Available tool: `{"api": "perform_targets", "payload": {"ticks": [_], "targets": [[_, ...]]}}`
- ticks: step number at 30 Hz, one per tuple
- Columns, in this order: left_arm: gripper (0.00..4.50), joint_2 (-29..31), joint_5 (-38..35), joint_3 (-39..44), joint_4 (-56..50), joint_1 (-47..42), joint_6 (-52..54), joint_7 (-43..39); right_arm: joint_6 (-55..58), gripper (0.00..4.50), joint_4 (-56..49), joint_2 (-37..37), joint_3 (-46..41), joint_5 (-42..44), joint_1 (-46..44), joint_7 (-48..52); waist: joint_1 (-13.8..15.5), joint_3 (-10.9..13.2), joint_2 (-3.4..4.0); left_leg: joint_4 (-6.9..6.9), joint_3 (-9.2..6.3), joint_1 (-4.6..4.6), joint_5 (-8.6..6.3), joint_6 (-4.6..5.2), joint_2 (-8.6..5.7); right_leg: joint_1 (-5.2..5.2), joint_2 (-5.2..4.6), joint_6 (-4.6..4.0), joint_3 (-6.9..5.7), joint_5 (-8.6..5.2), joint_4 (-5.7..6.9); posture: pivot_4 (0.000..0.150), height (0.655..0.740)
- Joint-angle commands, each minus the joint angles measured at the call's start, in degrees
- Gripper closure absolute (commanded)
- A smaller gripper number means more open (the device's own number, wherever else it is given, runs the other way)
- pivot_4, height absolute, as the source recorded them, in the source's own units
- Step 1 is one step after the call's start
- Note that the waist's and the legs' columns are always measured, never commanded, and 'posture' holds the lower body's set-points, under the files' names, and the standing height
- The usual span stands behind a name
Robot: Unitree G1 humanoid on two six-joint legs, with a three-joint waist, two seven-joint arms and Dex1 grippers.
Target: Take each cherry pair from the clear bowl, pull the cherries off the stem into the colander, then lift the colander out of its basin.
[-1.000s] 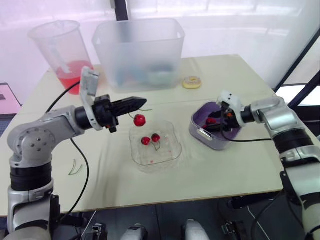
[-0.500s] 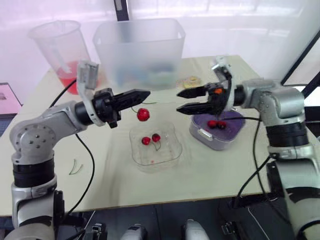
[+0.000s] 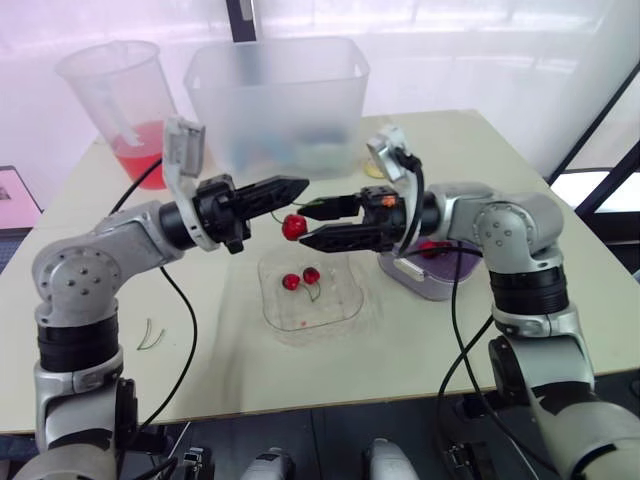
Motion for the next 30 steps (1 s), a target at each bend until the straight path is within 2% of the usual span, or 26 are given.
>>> {"api": "perform_targets", "payload": {"ticks": [1,5,6,8,11,21,22,24,25,30], "targets": [[4.5,-0.4,-1.0,0.8,-1.2,-0.6,-1.2,0.6,-0.7,0.04,-1.3,1.2,-0.3,1.6,-1.0,-0.8,0.0,0.0,0.0,0.0,0.0,0.0,0.0,0.0,0.0,0.0,0.0,0.0,0.0,0.0,0.0,0.15,0.74],[4.5,0.1,0.0,0.3,-1.3,-0.4,-1.2,0.0,-0.8,0.04,-0.8,1.9,0.8,1.4,-1.3,-1.1,0.0,0.0,0.0,0.0,0.0,0.0,0.0,0.0,0.0,0.0,0.0,0.0,0.0,0.0,0.01,0.15,0.74],[4.5,0.2,0.0,0.3,-1.3,-0.4,-1.2,0.0,-0.9,0.62,-0.7,1.9,1.0,1.3,-1.4,-1.1,0.0,0.0,0.0,0.0,-0.01,0.0,0.0,0.0,0.0,0.0,0.0,0.0,0.0,0.0,0.01,0.15,0.74],[4.5,0.2,0.1,0.3,-1.2,-0.3,-1.1,-0.1,-1.1,1.27,-0.5,1.8,1.4,1.2,-1.4,-1.0,0.0,0.0,0.0,0.0,-0.01,0.0,0.0,0.0,0.0,0.0,0.0,0.0,0.0,0.0,0.01,0.15,0.74],[4.5,0.2,0.1,0.2,-1.4,-0.2,-1.0,-0.2,-1.2,2.72,-0.7,1.7,1.9,1.3,-1.4,-0.8,0.0,0.0,0.0,0.0,-0.01,0.0,0.0,0.0,0.0,0.0,0.0,0.0,0.0,0.0,0.01,0.15,0.74],[4.5,0.0,0.0,-0.2,-1.6,0.0,-1.0,-0.3,-1.3,2.72,-0.9,2.4,2.4,1.6,-1.3,-1.1,0.0,0.0,0.0,0.0,-0.01,0.0,0.0,0.0,0.0,0.0,0.0,0.0,0.0,0.0,0.01,0.15,0.74],[4.5,0.0,0.1,-0.2,-1.6,0.0,-1.0,-0.4,-1.3,3.22,-0.8,2.5,2.4,1.5,-1.3,-1.2,0.0,0.0,0.0,0.0,0.0,0.0,0.0,0.0,0.0,0.0,0.0,0.0,0.0,0.0,0.01,0.15,0.74],[4.5,0.1,0.1,-0.2,-1.5,0.0,-1.1,-0.4,-1.4,3.8,-0.7,2.6,2.5,1.4,-1.2,-1.3,0.0,0.0,0.0,0.0,0.0,0.0,0.0,0.0,0.0,0.0,0.0,0.0,0.0,0.0,0.01,0.15,0.74],[4.5,0.1,0.1,-0.2,-1.5,0.0,-1.1,-0.4,-1.5,3.94,-0.7,2.6,2.6,1.3,-1.2,-1.2,0.0,0.0,0.0,0.0,0.0,0.0,0.0,0.0,0.0,0.0,0.0,0.0,0.0,0.0,0.01,0.15,0.74],[4.5,0.1,0.2,-0.2,-1.4,-0.1,-1.2,-0.4,-1.6,3.95,-0.9,2.2,2.9,1.0,-0.8,-1.0,0.0,0.0,0.0,0.0,-0.01,0.0,0.0,0.0,0.0,0.0,0.0,0.0,0.0,0.0,0.01,0.15,0.74]]}}
